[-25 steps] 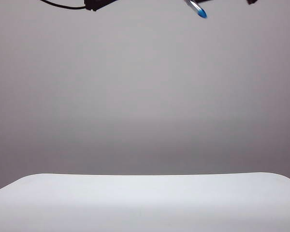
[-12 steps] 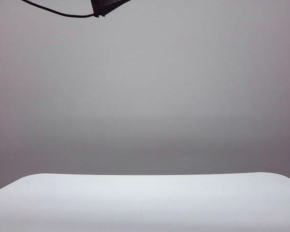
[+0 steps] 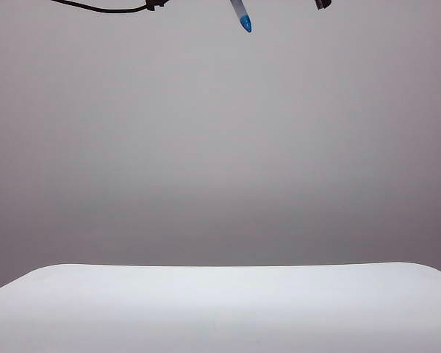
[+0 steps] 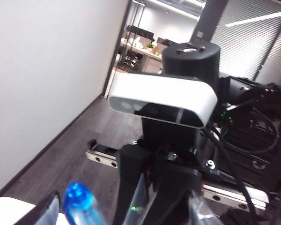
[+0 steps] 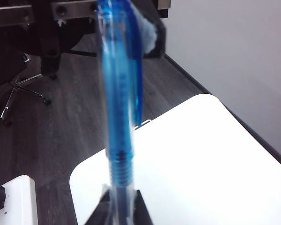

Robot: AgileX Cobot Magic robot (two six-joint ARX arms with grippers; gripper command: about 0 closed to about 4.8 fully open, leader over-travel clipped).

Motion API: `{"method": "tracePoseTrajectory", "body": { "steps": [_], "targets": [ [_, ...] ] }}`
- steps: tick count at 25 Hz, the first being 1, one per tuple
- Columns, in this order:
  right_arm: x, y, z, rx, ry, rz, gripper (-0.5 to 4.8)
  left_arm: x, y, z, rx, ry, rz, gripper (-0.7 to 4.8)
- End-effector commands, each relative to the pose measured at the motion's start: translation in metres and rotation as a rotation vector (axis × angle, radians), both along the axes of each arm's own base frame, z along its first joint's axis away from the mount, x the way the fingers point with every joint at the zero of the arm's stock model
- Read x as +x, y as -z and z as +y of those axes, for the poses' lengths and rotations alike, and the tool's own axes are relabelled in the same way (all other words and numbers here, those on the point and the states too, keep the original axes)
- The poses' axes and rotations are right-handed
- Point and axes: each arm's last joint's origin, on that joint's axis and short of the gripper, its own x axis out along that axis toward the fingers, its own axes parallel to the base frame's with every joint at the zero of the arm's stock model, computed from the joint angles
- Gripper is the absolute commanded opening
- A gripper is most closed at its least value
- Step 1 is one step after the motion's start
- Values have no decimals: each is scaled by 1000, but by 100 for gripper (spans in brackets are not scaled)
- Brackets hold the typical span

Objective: Pick up the pen and remove the cap.

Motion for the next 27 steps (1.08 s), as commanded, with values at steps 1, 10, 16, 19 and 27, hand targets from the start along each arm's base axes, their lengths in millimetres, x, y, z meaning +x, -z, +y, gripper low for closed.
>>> {"method": "tracePoseTrajectory", "body": {
  "steps": [1, 10, 16, 19, 27],
  "targets": [
    [-1, -5, 1, 16, -10, -35, -1, 3, 1, 0, -6, -49, 21, 349],
    [-1, -8, 2, 40, -39, -43, -1, 8, 7, -4, -5, -91, 55, 333],
    [-1, -8, 2, 40, -38, -44, -1, 2, 9, -20, -8, -76, 44, 153],
    [-1, -8, 2, 40, -38, -42, -1, 0, 9, -23, -7, -68, 40, 106],
    [-2, -5, 1, 20, -27, -14, -1, 1, 9, -23, -12, -94, 37, 51]
  ]
}}
